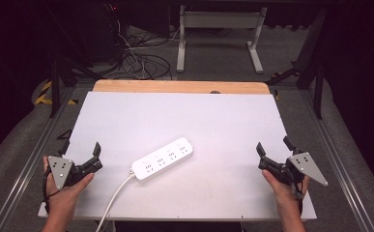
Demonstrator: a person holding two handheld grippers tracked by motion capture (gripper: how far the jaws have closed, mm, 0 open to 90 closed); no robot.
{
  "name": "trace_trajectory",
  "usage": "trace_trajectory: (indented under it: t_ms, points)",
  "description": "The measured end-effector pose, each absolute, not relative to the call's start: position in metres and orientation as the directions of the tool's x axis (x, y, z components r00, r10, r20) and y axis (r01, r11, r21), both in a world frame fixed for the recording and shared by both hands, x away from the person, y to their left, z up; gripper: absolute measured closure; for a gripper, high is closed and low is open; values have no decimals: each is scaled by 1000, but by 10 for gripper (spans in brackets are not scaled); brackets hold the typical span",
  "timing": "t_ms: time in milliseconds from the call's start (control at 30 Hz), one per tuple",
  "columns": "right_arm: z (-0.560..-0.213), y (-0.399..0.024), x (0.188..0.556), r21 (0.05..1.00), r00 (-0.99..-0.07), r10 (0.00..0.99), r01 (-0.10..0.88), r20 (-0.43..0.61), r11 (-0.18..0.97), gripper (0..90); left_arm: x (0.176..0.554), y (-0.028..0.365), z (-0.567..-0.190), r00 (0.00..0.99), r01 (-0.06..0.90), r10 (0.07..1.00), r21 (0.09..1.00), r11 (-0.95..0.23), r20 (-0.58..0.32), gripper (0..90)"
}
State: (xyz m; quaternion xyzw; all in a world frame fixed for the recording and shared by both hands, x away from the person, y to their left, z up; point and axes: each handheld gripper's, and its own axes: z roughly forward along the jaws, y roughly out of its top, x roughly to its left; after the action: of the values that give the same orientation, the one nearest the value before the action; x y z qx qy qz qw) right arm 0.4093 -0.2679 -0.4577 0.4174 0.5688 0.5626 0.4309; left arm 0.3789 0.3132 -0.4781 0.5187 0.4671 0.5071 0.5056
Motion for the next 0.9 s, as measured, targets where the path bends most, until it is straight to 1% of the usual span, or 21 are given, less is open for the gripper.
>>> trace_trajectory:
  t_ms: [700,900]
  points:
    - [-458,-269,408,1000,-285,958,-3,-19,19,86,381,311,-478,49,-26,997,998,-64,66,71]
    - [-459,-268,409,1000,-289,957,1,-20,22,88,380,313,-475,36,-63,999,997,-34,36,71]
